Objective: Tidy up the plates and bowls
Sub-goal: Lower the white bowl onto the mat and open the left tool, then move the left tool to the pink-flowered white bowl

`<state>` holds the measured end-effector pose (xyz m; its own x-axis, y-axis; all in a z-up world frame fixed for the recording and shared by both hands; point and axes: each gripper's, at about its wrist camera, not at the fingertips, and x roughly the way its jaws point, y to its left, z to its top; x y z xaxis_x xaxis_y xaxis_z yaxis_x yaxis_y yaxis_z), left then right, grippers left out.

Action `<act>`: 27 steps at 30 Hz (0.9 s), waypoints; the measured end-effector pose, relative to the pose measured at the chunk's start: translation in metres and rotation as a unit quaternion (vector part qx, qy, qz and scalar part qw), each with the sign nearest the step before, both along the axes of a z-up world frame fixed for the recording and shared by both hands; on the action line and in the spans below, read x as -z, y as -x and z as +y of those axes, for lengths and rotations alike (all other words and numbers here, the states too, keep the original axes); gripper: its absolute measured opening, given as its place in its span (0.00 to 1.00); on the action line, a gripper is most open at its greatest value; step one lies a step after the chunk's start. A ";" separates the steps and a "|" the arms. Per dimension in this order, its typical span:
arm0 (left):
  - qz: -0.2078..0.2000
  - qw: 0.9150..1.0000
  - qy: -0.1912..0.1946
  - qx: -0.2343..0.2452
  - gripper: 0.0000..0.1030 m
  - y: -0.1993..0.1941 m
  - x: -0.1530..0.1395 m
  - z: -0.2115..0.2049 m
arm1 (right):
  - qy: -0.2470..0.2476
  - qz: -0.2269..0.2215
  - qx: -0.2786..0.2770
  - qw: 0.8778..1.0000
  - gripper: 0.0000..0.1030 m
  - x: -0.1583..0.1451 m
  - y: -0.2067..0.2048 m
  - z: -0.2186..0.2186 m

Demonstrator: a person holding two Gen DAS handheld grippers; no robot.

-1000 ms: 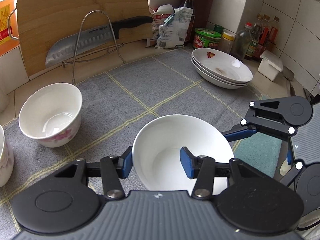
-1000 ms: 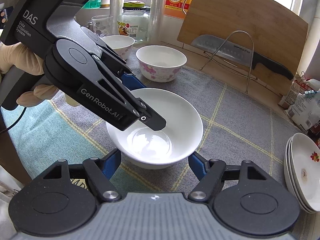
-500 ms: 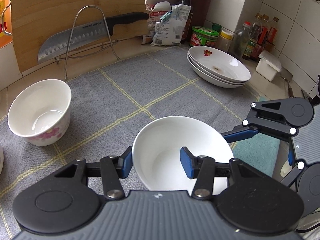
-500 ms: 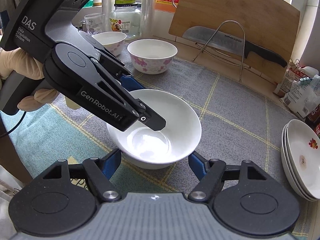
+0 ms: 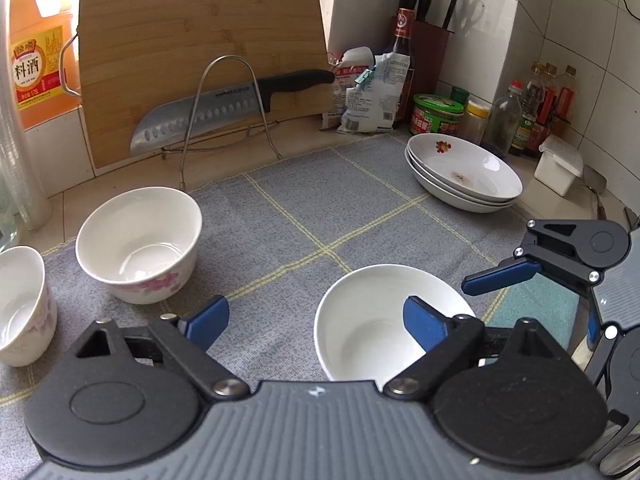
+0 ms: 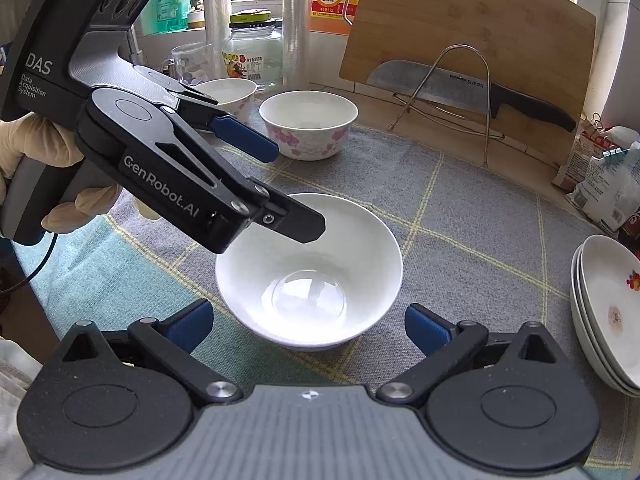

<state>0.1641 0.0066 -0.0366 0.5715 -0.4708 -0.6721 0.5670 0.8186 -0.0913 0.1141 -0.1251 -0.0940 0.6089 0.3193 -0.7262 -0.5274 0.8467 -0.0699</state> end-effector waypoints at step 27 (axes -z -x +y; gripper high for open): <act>-0.054 0.992 -0.008 -0.111 0.95 0.003 -0.015 0.085 | -0.015 -0.091 -0.063 0.994 1.00 -0.038 -0.041 0.059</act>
<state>0.1608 0.0912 -0.0217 0.7288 -0.3152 -0.6078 0.3777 0.9255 -0.0271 0.1555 -0.0661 -0.0560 0.6836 0.4213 -0.5960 -0.6099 0.7783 -0.1494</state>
